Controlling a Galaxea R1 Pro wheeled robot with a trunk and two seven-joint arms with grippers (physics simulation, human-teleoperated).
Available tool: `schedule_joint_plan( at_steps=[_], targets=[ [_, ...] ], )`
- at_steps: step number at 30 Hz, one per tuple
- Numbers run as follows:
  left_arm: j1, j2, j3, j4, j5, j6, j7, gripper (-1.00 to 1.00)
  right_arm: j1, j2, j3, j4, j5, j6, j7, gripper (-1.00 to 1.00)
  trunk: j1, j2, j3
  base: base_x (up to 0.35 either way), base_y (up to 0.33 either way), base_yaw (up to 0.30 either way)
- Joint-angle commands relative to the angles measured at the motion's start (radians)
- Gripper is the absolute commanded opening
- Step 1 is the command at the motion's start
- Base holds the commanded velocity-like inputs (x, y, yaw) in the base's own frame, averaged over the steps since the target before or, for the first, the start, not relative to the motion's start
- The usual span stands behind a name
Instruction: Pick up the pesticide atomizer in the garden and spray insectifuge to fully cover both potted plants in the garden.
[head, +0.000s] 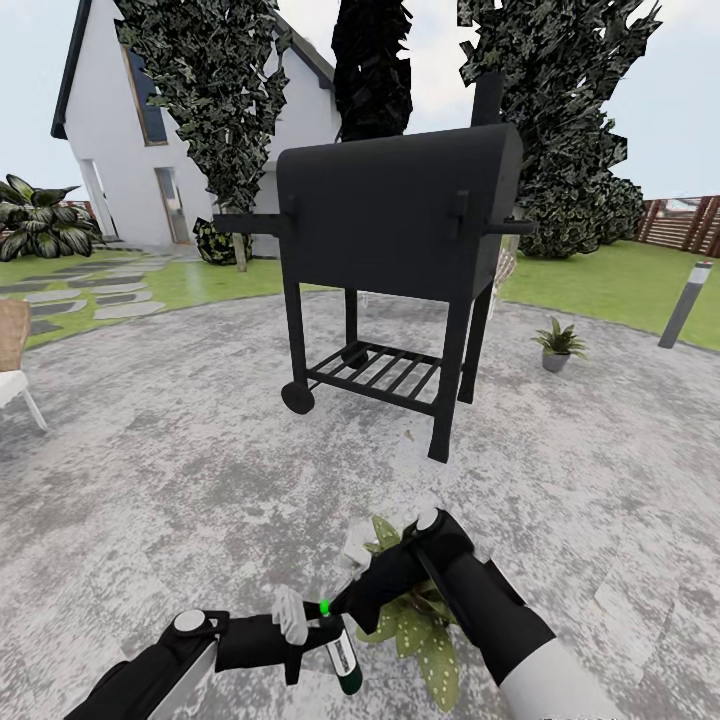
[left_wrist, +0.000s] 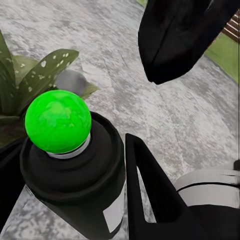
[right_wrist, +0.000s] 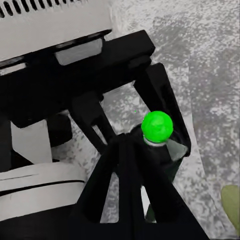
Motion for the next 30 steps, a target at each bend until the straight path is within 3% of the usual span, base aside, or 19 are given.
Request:
schedule_joint_plan(
  at_steps=[1, 5, 22, 28, 30],
  targets=[
    [0.0, 0.0, 0.001, 0.0, 0.001, 0.0, -0.01, -1.0, 0.0, 0.0, 0.0, 0.031, 0.0, -0.006, -0.027, -1.0, 0.0, 0.0, 0.0, 0.0, 0.0, 0.0],
    [0.0, 0.0, 0.001, 0.001, 0.001, 0.0, -0.021, -1.0, 0.0, -0.001, -0.002, 0.052, -0.002, -0.044, -0.091, -1.0, 0.0, 0.0, 0.0, 0.0, 0.0, 0.0],
    [0.0, 0.003, 0.012, 0.012, 0.003, 0.0, -0.02, -1.0, 0.0, 0.008, -0.008, 0.028, -0.002, -0.048, -0.089, -1.0, 0.0, 0.0, 0.0, 0.0, 0.0, 0.0],
    [0.0, 0.014, 0.015, 0.053, 0.004, 0.0, -0.012, -1.0, 0.0, 0.006, -0.087, -0.017, 0.003, -0.048, -0.102, -1.0, 0.0, 0.0, 0.0, 0.0, 0.0, 0.0],
    [0.0, 0.015, 0.016, 0.071, 0.005, -0.001, -0.007, -1.0, 0.0, 0.006, -0.148, -0.035, 0.006, -0.048, -0.134, -1.0, 0.0, 0.0, 0.0, 0.0, 0.0, 0.0]
  ],
)
